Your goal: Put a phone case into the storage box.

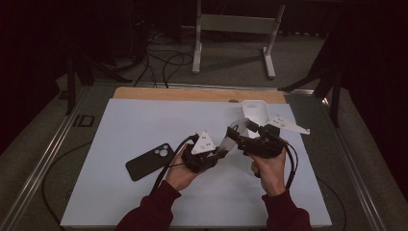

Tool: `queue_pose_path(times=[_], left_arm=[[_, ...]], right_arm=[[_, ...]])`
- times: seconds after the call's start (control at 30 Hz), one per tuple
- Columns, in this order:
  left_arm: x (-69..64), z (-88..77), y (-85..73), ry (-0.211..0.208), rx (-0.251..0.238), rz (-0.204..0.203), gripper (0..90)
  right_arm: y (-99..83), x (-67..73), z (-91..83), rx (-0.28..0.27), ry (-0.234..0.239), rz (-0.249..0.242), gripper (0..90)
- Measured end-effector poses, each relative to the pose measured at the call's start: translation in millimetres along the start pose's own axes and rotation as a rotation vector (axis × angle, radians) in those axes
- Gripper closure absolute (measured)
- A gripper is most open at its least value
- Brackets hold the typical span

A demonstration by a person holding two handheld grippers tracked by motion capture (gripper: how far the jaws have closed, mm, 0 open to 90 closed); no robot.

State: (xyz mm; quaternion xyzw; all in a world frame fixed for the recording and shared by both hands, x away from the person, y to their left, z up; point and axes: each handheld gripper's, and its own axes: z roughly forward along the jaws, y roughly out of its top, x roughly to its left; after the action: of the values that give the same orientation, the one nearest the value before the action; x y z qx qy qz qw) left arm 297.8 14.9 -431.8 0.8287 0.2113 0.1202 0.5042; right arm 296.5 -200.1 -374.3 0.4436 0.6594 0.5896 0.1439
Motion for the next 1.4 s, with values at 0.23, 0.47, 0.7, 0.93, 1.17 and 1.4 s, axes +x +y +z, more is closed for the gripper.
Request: queue_pose_path(times=[0.23,0.47,0.7,0.93,1.17,1.4], left_arm=[[1.0,-1.1,0.5,0.002,0.002,-0.003,80.7],[2.2,-1.9,0.3,-0.005,0.01,-0.007,76.0],[8.0,-7.8,0.7,-0.006,0.011,-0.014,55.7],[12.9,-17.6,-4.4,0.067,-0.01,-0.022,36.7],[19.9,-32.1,-12.8,0.15,-0.03,-0.057,13.2],[30.1,-49.7,-22.4,0.207,-0.029,-0.088,7.5]], right_arm=[[0.0,1.0,0.5,-0.002,-0.015,-0.002,16.9],[0.9,0.5,1.4,0.007,-0.01,-0.01,17.0],[1.6,0.7,2.7,0.021,-0.029,-0.042,17.0],[3.8,-0.2,2.5,0.025,-0.022,-0.053,17.0],[6.0,-0.8,2.3,0.025,-0.024,-0.061,17.0],[8.4,-1.4,3.0,0.026,-0.029,-0.069,17.0]])
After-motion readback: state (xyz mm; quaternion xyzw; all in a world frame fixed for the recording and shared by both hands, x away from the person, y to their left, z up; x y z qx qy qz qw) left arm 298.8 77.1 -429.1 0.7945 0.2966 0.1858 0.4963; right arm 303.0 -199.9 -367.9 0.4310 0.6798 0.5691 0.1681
